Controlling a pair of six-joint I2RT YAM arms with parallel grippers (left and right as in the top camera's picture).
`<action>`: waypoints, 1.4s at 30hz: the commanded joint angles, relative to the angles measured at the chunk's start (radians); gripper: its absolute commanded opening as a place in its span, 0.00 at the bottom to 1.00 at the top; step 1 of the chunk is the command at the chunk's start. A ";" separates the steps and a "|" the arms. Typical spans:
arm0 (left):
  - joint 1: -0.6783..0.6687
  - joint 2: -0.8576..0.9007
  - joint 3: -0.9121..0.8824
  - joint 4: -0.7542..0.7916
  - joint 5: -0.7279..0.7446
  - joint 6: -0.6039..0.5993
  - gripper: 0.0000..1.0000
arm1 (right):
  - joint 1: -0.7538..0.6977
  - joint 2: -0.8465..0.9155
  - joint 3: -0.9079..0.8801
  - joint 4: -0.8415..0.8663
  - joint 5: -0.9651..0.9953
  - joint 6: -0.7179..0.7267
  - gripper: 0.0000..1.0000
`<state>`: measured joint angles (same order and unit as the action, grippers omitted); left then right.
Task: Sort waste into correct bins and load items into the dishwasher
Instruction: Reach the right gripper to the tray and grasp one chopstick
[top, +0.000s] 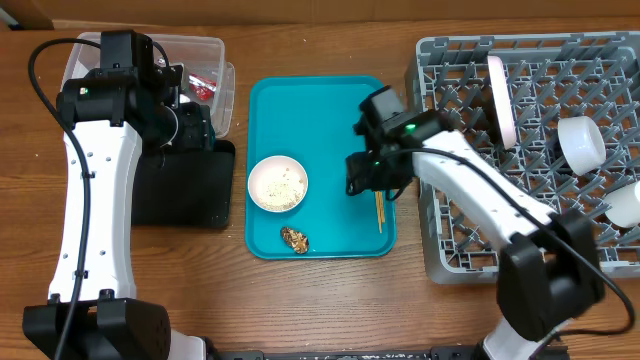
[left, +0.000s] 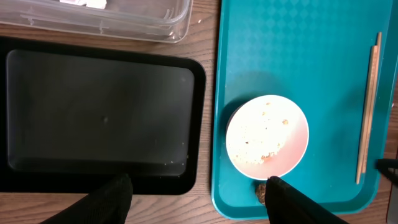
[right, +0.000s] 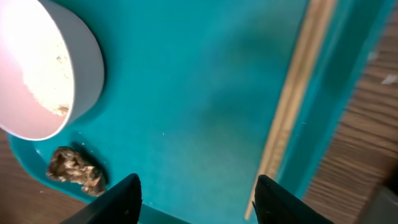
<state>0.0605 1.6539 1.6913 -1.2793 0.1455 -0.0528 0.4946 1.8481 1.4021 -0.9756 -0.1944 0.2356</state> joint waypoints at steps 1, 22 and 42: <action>-0.003 -0.006 0.013 0.001 0.005 0.005 0.71 | 0.006 0.047 -0.002 0.013 0.016 0.009 0.59; -0.003 -0.006 0.013 0.001 0.005 0.004 0.71 | 0.009 0.174 -0.002 0.069 0.107 0.049 0.59; -0.003 -0.006 0.013 -0.003 0.005 0.004 0.71 | 0.010 0.176 -0.074 0.084 0.119 0.053 0.35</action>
<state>0.0605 1.6539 1.6913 -1.2800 0.1452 -0.0528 0.5007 2.0151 1.3571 -0.8913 -0.0734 0.2813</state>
